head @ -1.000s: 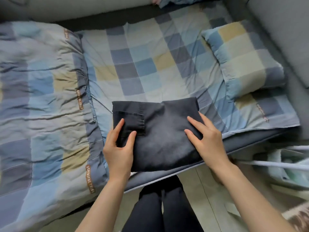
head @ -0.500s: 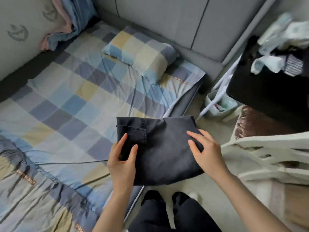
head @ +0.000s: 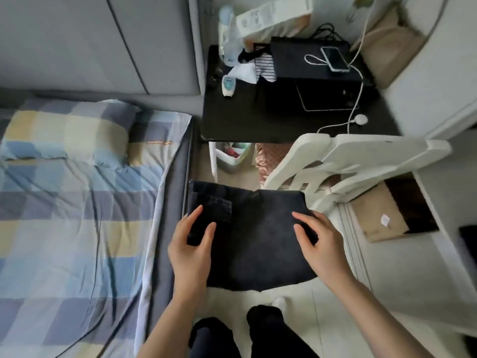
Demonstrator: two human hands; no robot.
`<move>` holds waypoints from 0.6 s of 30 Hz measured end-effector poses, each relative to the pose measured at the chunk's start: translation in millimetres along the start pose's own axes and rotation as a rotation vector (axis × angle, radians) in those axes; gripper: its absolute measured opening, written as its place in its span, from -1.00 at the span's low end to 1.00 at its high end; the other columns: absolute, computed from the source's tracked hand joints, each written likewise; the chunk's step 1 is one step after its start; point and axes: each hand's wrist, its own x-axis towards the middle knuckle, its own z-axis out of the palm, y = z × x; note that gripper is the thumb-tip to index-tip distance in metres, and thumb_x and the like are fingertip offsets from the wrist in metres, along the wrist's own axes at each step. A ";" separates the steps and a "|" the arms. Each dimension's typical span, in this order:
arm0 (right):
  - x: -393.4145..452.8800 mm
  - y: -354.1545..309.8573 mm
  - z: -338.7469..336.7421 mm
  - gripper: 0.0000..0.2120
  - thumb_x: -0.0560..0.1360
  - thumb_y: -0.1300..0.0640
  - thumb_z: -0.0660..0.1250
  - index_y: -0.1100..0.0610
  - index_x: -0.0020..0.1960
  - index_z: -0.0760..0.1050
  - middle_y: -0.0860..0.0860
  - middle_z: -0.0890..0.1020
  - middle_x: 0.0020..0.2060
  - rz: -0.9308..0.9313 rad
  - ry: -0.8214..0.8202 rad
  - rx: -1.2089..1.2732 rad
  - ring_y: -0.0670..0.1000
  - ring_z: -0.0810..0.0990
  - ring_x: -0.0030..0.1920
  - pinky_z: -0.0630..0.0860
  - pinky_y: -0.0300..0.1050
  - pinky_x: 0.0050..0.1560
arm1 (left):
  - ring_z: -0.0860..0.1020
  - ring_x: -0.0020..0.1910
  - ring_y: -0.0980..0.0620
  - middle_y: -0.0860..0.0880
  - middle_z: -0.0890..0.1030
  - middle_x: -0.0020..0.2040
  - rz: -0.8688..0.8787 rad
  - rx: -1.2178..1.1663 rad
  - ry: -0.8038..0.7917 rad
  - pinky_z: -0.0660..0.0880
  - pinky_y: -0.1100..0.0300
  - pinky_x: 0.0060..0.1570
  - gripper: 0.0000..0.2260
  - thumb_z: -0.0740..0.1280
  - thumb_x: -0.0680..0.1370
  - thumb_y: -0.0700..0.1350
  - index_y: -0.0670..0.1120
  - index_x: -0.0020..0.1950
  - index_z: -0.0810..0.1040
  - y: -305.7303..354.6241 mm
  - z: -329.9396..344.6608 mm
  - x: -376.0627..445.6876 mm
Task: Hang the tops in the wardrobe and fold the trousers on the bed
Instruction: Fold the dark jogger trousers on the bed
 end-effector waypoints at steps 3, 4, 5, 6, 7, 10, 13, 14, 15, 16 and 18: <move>8.4 46.2 -49.7 -0.77 0.52 0.16 0.36 0.05 0.16 0.61 -0.08 0.54 0.09 0.048 0.043 0.004 -0.37 0.45 0.06 0.29 -0.60 0.06 | 0.52 0.24 0.21 0.16 0.61 0.18 0.022 0.019 -0.086 0.46 0.08 0.30 -0.63 0.47 0.49 -0.13 0.16 0.26 0.58 12.8 63.7 -14.5; 11.0 66.6 -71.5 -0.78 0.52 0.15 0.35 0.05 0.15 0.61 -0.08 0.55 0.09 0.062 0.063 -0.007 -0.37 0.46 0.06 0.30 -0.59 0.06 | 0.53 0.21 0.23 0.18 0.62 0.15 0.025 0.026 -0.119 0.47 0.12 0.26 -0.63 0.47 0.49 -0.13 0.18 0.25 0.58 17.9 92.9 -20.4; 13.0 80.9 -87.5 -0.78 0.52 0.15 0.35 0.05 0.15 0.61 -0.07 0.56 0.08 0.078 0.071 -0.020 -0.33 0.47 0.06 0.31 -0.57 0.07 | 0.54 0.17 0.24 0.21 0.62 0.12 0.030 0.025 -0.143 0.48 0.19 0.22 -0.63 0.47 0.49 -0.14 0.20 0.22 0.58 21.2 113.8 -24.7; 14.4 99.6 -107.9 -0.78 0.52 0.14 0.35 0.05 0.15 0.61 -0.06 0.56 0.08 0.096 0.097 -0.033 -0.28 0.49 0.06 0.33 -0.56 0.07 | 0.55 0.14 0.24 0.24 0.62 0.09 0.037 0.030 -0.174 0.48 0.28 0.18 -0.63 0.48 0.48 -0.15 0.23 0.19 0.58 27.5 141.1 -30.9; 15.5 112.3 -122.6 -0.78 0.52 0.14 0.36 0.06 0.15 0.61 -0.06 0.57 0.09 0.120 0.111 -0.039 -0.22 0.50 0.07 0.35 -0.54 0.07 | 0.56 0.13 0.24 0.25 0.62 0.08 0.047 0.034 -0.200 0.47 0.35 0.15 -0.63 0.48 0.48 -0.15 0.24 0.18 0.57 31.9 160.9 -34.9; 11.5 156.3 -175.2 -0.78 0.51 0.15 0.36 0.07 0.15 0.61 -0.04 0.57 0.11 0.205 0.209 -0.052 -0.15 0.50 0.08 0.37 -0.43 0.09 | 0.57 0.10 0.25 0.23 0.62 0.08 0.063 0.035 -0.331 0.50 0.28 0.18 -0.63 0.48 0.48 -0.16 0.22 0.19 0.57 52.1 232.9 -51.3; 0.5 189.3 -212.0 -0.77 0.51 0.13 0.36 0.04 0.16 0.60 -0.04 0.55 0.12 0.314 0.302 -0.059 -0.14 0.49 0.09 0.36 -0.37 0.10 | 0.58 0.12 0.22 0.15 0.63 0.11 0.090 0.041 -0.462 0.51 0.14 0.22 -0.64 0.47 0.49 -0.15 0.20 0.20 0.58 70.2 290.4 -63.6; -5.7 201.9 -225.1 -0.77 0.51 0.12 0.36 0.03 0.16 0.60 -0.05 0.55 0.12 0.373 0.343 -0.056 -0.13 0.49 0.09 0.37 -0.35 0.10 | 0.58 0.13 0.19 0.14 0.63 0.12 0.098 0.054 -0.521 0.52 0.10 0.23 -0.64 0.47 0.49 -0.15 0.20 0.21 0.58 73.6 314.1 -68.5; -10.1 210.0 -231.6 -0.77 0.51 0.12 0.37 0.02 0.16 0.60 -0.04 0.56 0.11 0.405 0.366 -0.057 -0.11 0.51 0.09 0.37 -0.33 0.10 | 0.57 0.14 0.18 0.13 0.63 0.13 0.091 0.056 -0.568 0.52 0.06 0.23 -0.65 0.46 0.50 -0.14 0.20 0.22 0.58 76.5 328.7 -71.0; -14.9 218.5 -237.8 -0.77 0.51 0.12 0.37 0.01 0.15 0.60 -0.03 0.57 0.11 0.436 0.393 -0.061 -0.10 0.52 0.09 0.38 -0.32 0.10 | 0.58 0.15 0.16 0.13 0.62 0.14 0.086 0.063 -0.624 0.53 0.03 0.23 -0.65 0.45 0.51 -0.13 0.21 0.22 0.58 79.1 343.8 -73.4; -25.3 236.6 -254.6 -0.78 0.50 0.11 0.39 0.00 0.14 0.61 -0.02 0.58 0.12 0.524 0.468 -0.057 -0.08 0.53 0.11 0.38 -0.29 0.12 | 0.57 0.18 0.13 0.13 0.61 0.18 0.103 0.087 -0.749 0.53 -0.02 0.23 -0.65 0.44 0.52 -0.10 0.24 0.23 0.57 81.1 380.8 -82.3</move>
